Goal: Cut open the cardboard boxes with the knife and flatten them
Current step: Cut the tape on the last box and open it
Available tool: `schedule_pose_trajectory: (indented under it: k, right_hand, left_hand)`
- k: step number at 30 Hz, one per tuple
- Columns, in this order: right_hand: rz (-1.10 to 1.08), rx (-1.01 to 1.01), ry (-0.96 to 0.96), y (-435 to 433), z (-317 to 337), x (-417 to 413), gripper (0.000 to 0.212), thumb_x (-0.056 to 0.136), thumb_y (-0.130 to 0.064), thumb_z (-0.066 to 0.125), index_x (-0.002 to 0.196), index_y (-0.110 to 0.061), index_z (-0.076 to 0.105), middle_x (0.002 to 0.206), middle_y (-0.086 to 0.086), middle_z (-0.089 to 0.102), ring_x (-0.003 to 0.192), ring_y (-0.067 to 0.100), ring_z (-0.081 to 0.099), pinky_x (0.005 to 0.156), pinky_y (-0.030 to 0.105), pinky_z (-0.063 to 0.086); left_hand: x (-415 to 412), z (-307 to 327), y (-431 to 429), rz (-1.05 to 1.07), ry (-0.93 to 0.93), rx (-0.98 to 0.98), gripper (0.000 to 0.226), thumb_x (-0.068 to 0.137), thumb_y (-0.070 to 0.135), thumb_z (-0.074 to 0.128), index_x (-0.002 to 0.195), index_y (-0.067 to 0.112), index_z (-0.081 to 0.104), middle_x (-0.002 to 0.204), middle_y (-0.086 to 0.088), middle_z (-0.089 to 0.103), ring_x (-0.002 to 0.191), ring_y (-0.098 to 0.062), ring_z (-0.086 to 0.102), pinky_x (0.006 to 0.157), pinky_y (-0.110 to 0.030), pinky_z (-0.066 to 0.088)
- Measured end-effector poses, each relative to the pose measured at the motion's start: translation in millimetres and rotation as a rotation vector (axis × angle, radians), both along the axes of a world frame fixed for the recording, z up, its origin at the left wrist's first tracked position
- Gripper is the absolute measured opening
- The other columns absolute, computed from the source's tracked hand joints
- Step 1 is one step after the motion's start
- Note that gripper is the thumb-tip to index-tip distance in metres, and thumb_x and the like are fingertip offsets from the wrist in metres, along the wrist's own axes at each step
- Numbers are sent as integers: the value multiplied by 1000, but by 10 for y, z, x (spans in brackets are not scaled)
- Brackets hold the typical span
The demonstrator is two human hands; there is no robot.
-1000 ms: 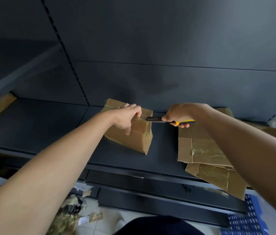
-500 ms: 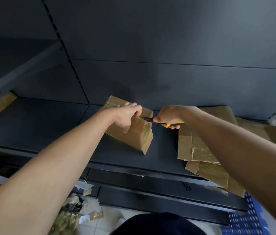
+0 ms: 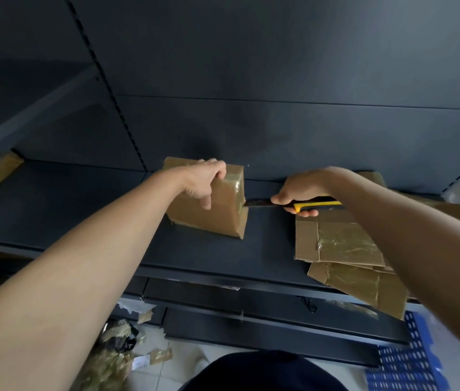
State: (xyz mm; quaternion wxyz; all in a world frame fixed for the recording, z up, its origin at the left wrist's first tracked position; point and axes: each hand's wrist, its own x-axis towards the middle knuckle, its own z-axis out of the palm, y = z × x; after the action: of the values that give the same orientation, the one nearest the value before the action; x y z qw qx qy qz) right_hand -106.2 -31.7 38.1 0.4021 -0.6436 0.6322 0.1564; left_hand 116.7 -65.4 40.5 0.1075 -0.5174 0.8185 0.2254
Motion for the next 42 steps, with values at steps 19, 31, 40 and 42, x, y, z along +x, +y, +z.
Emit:
schedule_pose_trajectory:
  k: [19, 31, 40, 42]
  right_hand:
    - [-144, -316, -23, 121, -3, 199, 32, 97, -35, 47, 106, -8, 62, 94, 7, 56, 79, 22, 56, 72, 29, 47]
    - [-181, -440, 165, 63, -16, 331, 21, 90, -36, 48, 90, -16, 50, 78, 0, 42, 76, 20, 49, 58, 26, 36]
    - [-260, -386, 104, 106, 11, 482, 23, 89, -25, 50, 70, -12, 44, 74, 6, 53, 62, 20, 51, 49, 23, 36]
    - [-273, -408, 100, 122, -29, 513, 23, 90, -27, 49, 72, -14, 42, 77, 3, 49, 71, 21, 51, 49, 25, 34]
  left_hand:
    - [30, -107, -51, -1, 152, -365, 32, 97, -2, 45, 110, 13, 71, 107, 2, 60, 100, -19, 56, 62, -17, 33]
    - [-18, -149, -49, -69, 5, -489, 14, 95, 3, 49, 107, 7, 44, 108, -8, 43, 72, -22, 50, 62, -42, 44]
    - [-53, -73, -223, -170, -223, -517, 19, 91, 27, 61, 91, 9, 65, 93, -7, 63, 100, -25, 53, 71, -34, 40]
    - [-56, -56, -203, -183, -245, -475, 16, 90, 23, 58, 85, 8, 62, 84, -7, 58, 91, -28, 56, 68, -33, 39]
